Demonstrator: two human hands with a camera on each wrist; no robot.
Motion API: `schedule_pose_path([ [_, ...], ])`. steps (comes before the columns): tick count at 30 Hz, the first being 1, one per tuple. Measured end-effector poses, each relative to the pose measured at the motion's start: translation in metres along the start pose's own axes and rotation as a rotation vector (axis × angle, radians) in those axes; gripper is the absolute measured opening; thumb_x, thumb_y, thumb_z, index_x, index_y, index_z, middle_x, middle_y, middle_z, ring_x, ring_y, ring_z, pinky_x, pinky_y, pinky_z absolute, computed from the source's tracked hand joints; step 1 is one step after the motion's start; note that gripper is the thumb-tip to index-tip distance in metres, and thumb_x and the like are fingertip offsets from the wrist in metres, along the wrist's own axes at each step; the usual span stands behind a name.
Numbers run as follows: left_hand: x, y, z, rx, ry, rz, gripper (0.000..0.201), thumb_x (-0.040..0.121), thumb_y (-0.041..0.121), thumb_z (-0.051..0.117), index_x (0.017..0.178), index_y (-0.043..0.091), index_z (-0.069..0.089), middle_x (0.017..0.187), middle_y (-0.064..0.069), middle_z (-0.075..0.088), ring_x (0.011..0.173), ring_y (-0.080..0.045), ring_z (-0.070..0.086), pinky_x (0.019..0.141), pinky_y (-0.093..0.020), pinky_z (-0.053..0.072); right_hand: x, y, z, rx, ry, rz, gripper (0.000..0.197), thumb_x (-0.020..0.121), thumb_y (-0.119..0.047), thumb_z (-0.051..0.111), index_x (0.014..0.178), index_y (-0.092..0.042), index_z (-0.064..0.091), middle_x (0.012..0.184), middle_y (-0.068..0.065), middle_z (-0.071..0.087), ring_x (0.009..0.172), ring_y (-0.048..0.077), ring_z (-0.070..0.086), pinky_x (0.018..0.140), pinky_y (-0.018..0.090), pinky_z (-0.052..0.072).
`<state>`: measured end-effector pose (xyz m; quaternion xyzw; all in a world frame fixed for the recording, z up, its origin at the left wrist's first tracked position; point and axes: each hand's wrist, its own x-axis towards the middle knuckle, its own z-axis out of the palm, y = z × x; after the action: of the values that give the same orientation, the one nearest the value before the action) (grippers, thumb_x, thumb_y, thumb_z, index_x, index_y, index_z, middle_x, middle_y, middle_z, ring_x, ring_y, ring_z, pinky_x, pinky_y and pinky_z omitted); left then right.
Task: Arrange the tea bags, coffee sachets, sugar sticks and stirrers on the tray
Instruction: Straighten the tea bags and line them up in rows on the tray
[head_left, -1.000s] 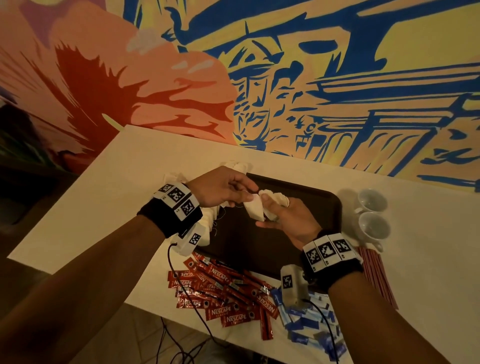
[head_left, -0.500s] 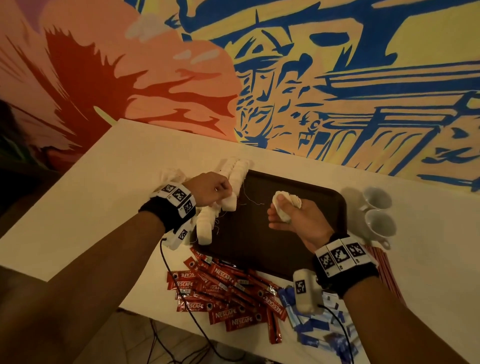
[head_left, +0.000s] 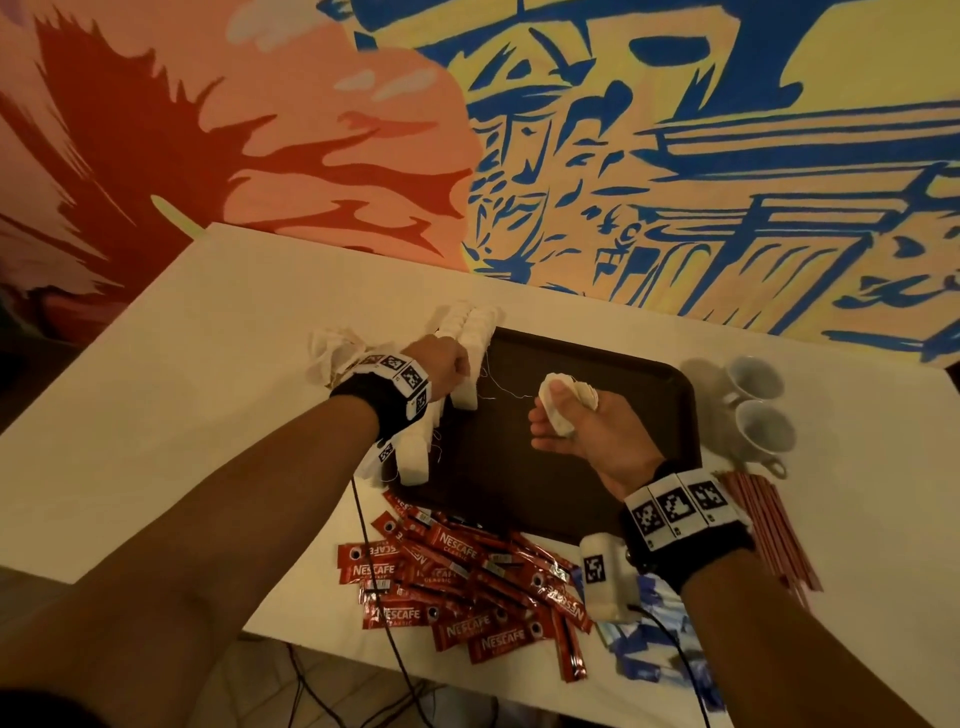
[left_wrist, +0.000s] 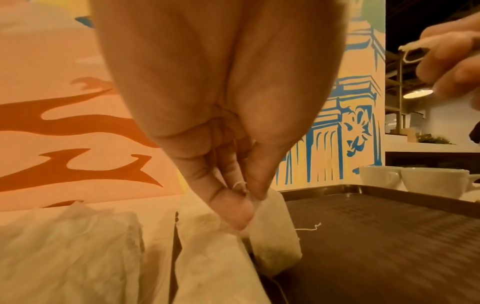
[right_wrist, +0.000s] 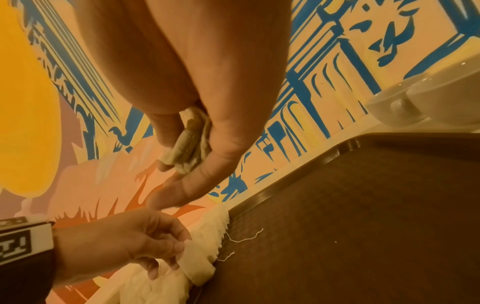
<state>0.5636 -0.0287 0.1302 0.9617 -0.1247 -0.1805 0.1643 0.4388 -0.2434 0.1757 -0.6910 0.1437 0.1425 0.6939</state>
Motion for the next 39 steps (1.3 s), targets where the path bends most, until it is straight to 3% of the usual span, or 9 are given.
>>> schedule_pose_path([
  [7, 0.020, -0.005, 0.002, 0.145, 0.036, -0.052, 0.019, 0.097, 0.017, 0.060, 0.113, 0.022, 0.068, 0.120, -0.008, 0.063, 0.108, -0.028, 0.062, 0.089, -0.032, 0.048, 0.008, 0.002, -0.010, 0.027, -0.026, -0.022, 0.034, 0.103, -0.032, 0.054, 0.105, -0.002, 0.070, 0.092, 0.015, 0.073, 0.083, 0.023, 0.072, 0.076, 0.036, 0.063],
  [16, 0.038, 0.006, 0.003, 0.219, 0.048, -0.078, 0.021, 0.097, 0.018, 0.058, 0.113, 0.025, 0.069, 0.121, -0.004, 0.064, 0.110, -0.025, 0.061, 0.091, -0.033, 0.049, 0.015, 0.005, -0.028, 0.095, -0.054, 0.027, 0.034, 0.103, -0.034, 0.055, 0.108, -0.003, 0.069, 0.096, 0.017, 0.073, 0.086, 0.024, 0.073, 0.075, 0.034, 0.062],
  [21, 0.035, 0.013, 0.001, 0.227, 0.074, -0.115, 0.026, 0.096, 0.021, 0.061, 0.122, 0.024, 0.058, 0.128, -0.007, 0.057, 0.116, -0.028, 0.056, 0.094, -0.038, 0.044, 0.007, 0.002, -0.040, 0.209, -0.093, 0.079, 0.027, 0.104, -0.022, 0.055, 0.120, -0.002, 0.063, 0.101, 0.017, 0.071, 0.092, 0.026, 0.071, 0.081, 0.037, 0.061],
  [24, 0.012, 0.027, -0.009, 0.114, 0.207, -0.124, 0.028, 0.097, 0.031, 0.060, 0.124, 0.024, 0.054, 0.125, -0.003, 0.057, 0.114, -0.026, 0.057, 0.095, -0.037, 0.044, -0.005, -0.003, -0.047, 0.305, -0.136, 0.088, 0.030, 0.104, -0.013, 0.046, 0.126, 0.004, 0.058, 0.106, 0.022, 0.067, 0.095, 0.031, 0.069, 0.085, 0.039, 0.061],
  [28, -0.045, 0.066, -0.024, -0.187, 0.367, -0.047, 0.024, 0.095, 0.036, 0.063, 0.116, 0.026, 0.060, 0.107, 0.007, 0.065, 0.100, -0.016, 0.061, 0.082, -0.028, 0.044, -0.028, -0.012, -0.053, 0.305, -0.137, 0.024, 0.022, 0.107, -0.010, 0.042, 0.112, -0.003, 0.062, 0.108, 0.021, 0.066, 0.096, 0.030, 0.068, 0.081, 0.035, 0.063],
  [30, -0.076, 0.090, -0.026, -0.401, 0.335, 0.013, 0.019, 0.094, 0.038, 0.065, 0.110, 0.028, 0.064, 0.098, 0.012, 0.066, 0.090, -0.011, 0.064, 0.075, -0.027, 0.048, -0.040, -0.014, -0.057, 0.290, -0.145, -0.021, 0.019, 0.106, -0.011, 0.047, 0.110, -0.004, 0.064, 0.110, 0.020, 0.066, 0.097, 0.028, 0.068, 0.082, 0.035, 0.062],
  [33, -0.118, 0.125, -0.023, -0.561, 0.245, 0.135, 0.018, 0.096, 0.043, 0.059, 0.110, 0.032, 0.066, 0.101, 0.014, 0.067, 0.088, -0.006, 0.065, 0.072, -0.025, 0.049, -0.058, -0.017, -0.067, 0.281, -0.161, -0.105, 0.017, 0.103, -0.010, 0.054, 0.112, -0.005, 0.067, 0.109, 0.017, 0.070, 0.097, 0.025, 0.069, 0.082, 0.033, 0.061],
  [36, -0.149, 0.155, -0.019, -0.695, 0.228, 0.212, 0.023, 0.099, 0.044, 0.055, 0.113, 0.031, 0.066, 0.101, 0.011, 0.070, 0.084, -0.007, 0.068, 0.062, -0.022, 0.051, -0.079, -0.020, -0.074, 0.294, -0.136, -0.182, 0.020, 0.098, -0.011, 0.062, 0.116, -0.004, 0.069, 0.111, 0.013, 0.073, 0.102, 0.023, 0.070, 0.085, 0.036, 0.060],
  [39, -0.173, 0.178, -0.011, -0.805, 0.267, 0.258, 0.021, 0.099, 0.037, 0.058, 0.115, 0.027, 0.067, 0.100, 0.005, 0.071, 0.084, -0.013, 0.070, 0.061, -0.024, 0.053, -0.105, -0.017, -0.076, 0.316, -0.080, -0.261, 0.023, 0.096, -0.011, 0.065, 0.115, 0.000, 0.069, 0.112, 0.017, 0.073, 0.101, 0.023, 0.070, 0.089, 0.041, 0.060],
])
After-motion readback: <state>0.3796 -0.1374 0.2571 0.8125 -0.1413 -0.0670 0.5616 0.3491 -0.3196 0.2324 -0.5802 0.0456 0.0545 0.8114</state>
